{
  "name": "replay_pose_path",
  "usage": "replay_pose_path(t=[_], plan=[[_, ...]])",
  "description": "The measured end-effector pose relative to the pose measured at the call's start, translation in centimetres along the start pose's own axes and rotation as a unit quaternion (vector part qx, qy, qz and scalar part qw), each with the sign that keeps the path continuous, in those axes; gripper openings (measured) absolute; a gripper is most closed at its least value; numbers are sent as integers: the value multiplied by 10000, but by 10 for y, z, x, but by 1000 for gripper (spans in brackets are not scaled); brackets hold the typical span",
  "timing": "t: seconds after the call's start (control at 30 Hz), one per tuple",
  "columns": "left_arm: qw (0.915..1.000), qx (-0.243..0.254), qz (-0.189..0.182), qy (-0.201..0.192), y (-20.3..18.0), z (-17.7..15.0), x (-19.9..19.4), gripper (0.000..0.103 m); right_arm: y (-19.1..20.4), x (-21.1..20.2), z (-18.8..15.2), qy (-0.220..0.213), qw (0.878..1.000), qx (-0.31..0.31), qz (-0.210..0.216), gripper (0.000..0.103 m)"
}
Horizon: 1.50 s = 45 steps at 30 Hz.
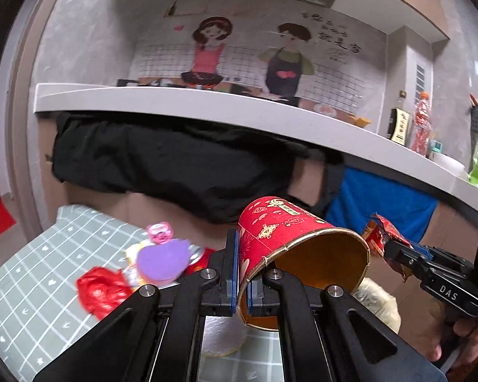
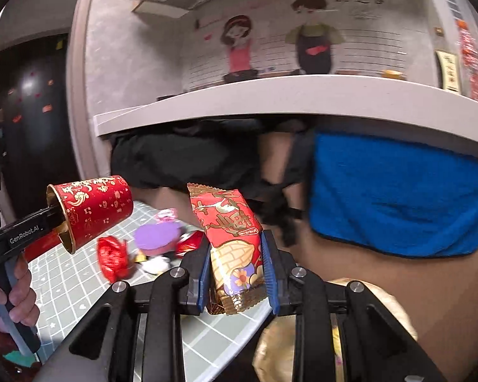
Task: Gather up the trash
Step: 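Carry the red packet and red cup over the bin and release both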
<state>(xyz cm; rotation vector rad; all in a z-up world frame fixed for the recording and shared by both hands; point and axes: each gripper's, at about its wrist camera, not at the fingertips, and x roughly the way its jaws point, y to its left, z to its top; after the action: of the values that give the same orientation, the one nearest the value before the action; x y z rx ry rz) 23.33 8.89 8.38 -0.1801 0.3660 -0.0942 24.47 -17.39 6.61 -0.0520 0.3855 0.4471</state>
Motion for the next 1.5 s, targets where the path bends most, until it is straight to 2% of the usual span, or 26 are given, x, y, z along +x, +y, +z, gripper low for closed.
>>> replay_pose_path(t=[0.17, 0.27, 0.43, 0.63, 0.7, 0.77, 0.83, 0.9, 0.93, 1.0, 1.1, 1.17, 1.33, 1.5], plan=[[9991, 243, -292, 176, -45, -8, 24, 3, -37, -14, -11, 5, 9994, 153, -320, 26], [9960, 226, -698, 506, -70, -16, 46, 3, -58, -19, -18, 42, 9985, 332, -438, 26], [9853, 249, -1251, 1139, -106, -42, 86, 3, -95, -22, -34, 218, 9958, 672, -589, 26], [9730, 233, -1573, 1675, -131, -64, 125, 3, -132, -10, -51, 509, 9906, 1040, -733, 27], [9685, 242, -1712, 1791, -137, -68, 140, 5, -141, -4, -54, 574, 9892, 1133, -729, 32], [9593, 283, -1930, 2043, -142, -72, 157, 10, -148, 5, -59, 691, 9886, 1164, -666, 41], [9502, 190, -2074, 2318, -140, -77, 174, 33, -155, 16, -66, 923, 9861, 1247, -590, 44], [9463, 59, -2094, 2464, -135, -81, 182, 43, -162, 26, -76, 1055, 9821, 1440, -608, 47], [9435, -30, -2103, 2559, -131, -83, 186, 44, -163, 29, -80, 1103, 9808, 1483, -625, 47], [9424, -150, -2092, 2606, -126, -85, 190, 47, -164, 34, -85, 1211, 9786, 1492, -735, 48], [9387, -271, -2156, 2676, -123, -87, 192, 50, -166, 51, -94, 1709, 9708, 1489, -782, 50], [9368, -302, -2240, 2669, -123, -86, 190, 50, -162, 57, -98, 1766, 9705, 1395, -863, 50], [9389, -406, -2262, 2560, -111, -77, 180, 50, -151, 73, -106, 1868, 9700, 941, -1241, 50], [9479, -384, -2072, 2390, -90, -70, 165, 50, -145, 79, -117, 1836, 9725, 1126, -881, 50]])
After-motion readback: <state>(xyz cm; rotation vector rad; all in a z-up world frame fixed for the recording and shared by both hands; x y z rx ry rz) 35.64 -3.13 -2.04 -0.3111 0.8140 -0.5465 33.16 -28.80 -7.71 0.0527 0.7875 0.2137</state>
